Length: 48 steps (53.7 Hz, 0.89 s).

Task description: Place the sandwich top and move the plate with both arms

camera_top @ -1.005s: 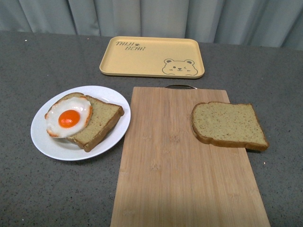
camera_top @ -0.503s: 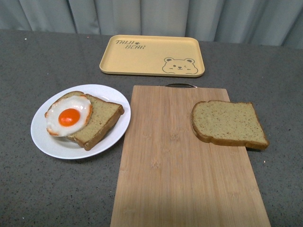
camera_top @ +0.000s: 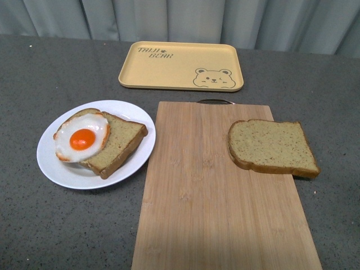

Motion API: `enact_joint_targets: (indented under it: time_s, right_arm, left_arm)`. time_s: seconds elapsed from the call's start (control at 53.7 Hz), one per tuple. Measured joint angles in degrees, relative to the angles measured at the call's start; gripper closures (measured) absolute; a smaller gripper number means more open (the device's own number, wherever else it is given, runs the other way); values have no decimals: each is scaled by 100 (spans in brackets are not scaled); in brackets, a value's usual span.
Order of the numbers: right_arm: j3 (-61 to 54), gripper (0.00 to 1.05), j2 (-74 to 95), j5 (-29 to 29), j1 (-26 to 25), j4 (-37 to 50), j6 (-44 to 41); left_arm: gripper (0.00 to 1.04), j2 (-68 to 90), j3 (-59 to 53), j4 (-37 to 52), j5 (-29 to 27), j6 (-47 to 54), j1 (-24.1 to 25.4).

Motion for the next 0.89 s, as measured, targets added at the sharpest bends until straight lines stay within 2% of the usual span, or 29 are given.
enact_joint_targets:
  time_s: [0.093,0.317,0.54,0.763,0.894]
  right_arm:
    - [387,9,1040,-431,-146,-31,223]
    - [1801,9,3099,-1596,-264,-951,914]
    - [2997,9,4481,-2649,-317,-1880,1211]
    - [3539,9,5421,-3097,-256,-2216,1207]
    - [3864,9,5893,-3200,2,-2232,1357]
  left_arm:
    - [7,0,0,0,0,0,0]
    - [7,0,0,0,0,0,0]
    - [7,0,0,0,0,0,0]
    - [7,0,0,0,0,0,0]
    - [7,0,0,0,0,0,0]
